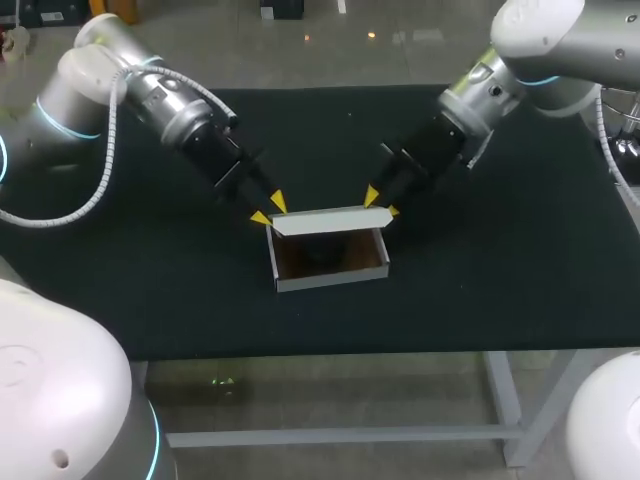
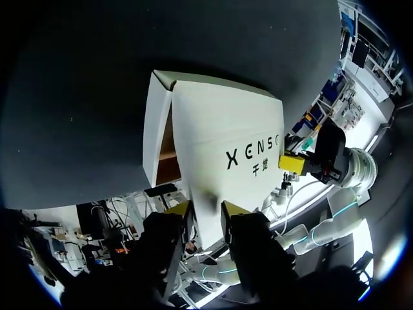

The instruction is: Assemble the packaging by folding the flat box into shape, placing the metal phone stand inside, and closing the box properly

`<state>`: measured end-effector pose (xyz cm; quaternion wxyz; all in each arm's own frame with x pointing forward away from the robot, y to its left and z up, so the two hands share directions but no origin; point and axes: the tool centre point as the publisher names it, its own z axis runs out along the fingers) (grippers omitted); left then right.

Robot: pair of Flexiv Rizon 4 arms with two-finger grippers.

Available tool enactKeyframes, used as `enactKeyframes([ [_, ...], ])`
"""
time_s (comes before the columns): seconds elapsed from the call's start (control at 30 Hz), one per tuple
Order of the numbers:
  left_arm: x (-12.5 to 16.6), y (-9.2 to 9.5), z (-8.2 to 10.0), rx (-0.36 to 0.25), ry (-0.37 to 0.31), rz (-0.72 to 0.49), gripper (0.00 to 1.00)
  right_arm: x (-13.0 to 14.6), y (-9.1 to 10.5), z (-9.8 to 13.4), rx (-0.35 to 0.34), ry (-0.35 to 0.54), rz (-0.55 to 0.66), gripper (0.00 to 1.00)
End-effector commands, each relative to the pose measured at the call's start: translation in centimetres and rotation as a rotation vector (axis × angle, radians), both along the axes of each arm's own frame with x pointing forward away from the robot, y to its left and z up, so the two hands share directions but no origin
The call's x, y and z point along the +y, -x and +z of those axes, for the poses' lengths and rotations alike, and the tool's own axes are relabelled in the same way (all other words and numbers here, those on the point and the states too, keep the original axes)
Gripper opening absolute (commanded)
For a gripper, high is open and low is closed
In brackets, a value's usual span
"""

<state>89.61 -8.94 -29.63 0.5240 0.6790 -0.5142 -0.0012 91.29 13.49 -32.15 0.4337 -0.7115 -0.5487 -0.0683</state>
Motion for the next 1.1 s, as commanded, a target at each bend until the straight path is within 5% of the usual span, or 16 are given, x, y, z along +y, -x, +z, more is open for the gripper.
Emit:
enactKeyframes([
  [0.03, -0.6, -0.6, -0.4, 0.04, 0.024, -0.006, 0.3, 0.5, 0.3, -0.1, 0.002, -0.003, -0.012, 0.33],
  [0.4, -1.3, -0.6, -0.3, 0.082, -0.005, 0.071, 0.3, 0.6, 0.3, 0.3, 0.012, -0.002, -0.032, 0.34],
  [1.1, -1.2, -0.1, -0.1, 0.037, -0.01, 0.182, 0.3, 1.6, 0.4, 0.0, 0.032, -0.006, -0.019, 0.35],
])
